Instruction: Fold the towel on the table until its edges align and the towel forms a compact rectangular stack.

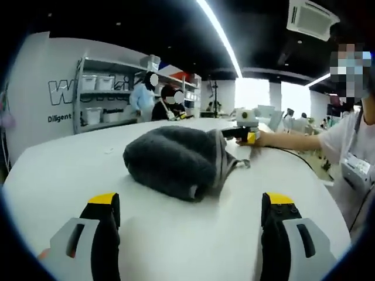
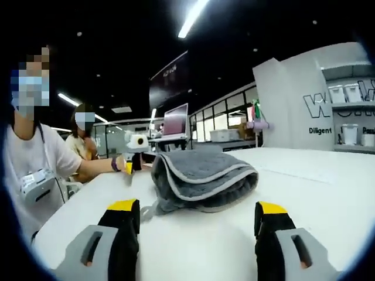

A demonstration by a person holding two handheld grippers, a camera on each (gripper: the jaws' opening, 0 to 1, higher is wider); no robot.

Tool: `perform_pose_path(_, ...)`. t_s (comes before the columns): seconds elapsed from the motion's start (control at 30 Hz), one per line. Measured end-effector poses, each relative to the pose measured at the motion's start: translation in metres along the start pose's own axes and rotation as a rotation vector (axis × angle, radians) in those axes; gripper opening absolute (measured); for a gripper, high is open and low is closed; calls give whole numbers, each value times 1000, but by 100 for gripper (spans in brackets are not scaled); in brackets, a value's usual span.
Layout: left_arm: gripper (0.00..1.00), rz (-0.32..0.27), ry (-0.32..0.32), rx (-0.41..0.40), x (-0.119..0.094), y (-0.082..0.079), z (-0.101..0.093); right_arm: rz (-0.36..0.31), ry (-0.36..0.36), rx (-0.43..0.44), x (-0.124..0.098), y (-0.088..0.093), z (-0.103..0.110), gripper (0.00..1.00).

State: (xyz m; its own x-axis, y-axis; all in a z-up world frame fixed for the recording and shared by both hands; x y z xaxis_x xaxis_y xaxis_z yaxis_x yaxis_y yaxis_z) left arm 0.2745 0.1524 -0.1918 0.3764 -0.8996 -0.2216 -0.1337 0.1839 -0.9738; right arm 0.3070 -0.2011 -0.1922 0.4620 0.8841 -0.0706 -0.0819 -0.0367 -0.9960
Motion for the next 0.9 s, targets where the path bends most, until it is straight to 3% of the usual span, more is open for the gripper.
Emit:
perform_pose_path(0.2, 99, -16, -34, 35, 19, -14, -1, 7, -5, -9, 2, 0, 1, 92)
perform_pose_path(0.5, 99, -13, -47, 15, 47, -22, 9, 3, -14, -8, 4, -1, 1, 98)
perform_pose_path(0.83, 99, -50, -68, 27, 54, -26, 4, 21, -6, -18, 8, 2, 7, 99)
perform_pose_path(0.9, 98, -22, -93, 53, 53, -23, 2, 38, 9, -36, 12, 4, 11, 99)
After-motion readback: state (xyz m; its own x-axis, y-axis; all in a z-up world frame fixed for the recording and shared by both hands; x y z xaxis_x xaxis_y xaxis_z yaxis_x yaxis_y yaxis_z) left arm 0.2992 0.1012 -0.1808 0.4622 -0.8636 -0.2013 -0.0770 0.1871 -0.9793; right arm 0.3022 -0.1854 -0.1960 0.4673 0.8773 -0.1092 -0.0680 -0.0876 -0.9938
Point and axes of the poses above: the point that each gripper's makers call its tool centre point, and the gripper's own axes: x roughly forward along the fingers, z roughly to its left, y roughly out of its underside, the point moved 7 cm from there along -x, roughly backward along the fingers, and after that the axes turned 8 degrees about y, right-handed, at the moved point
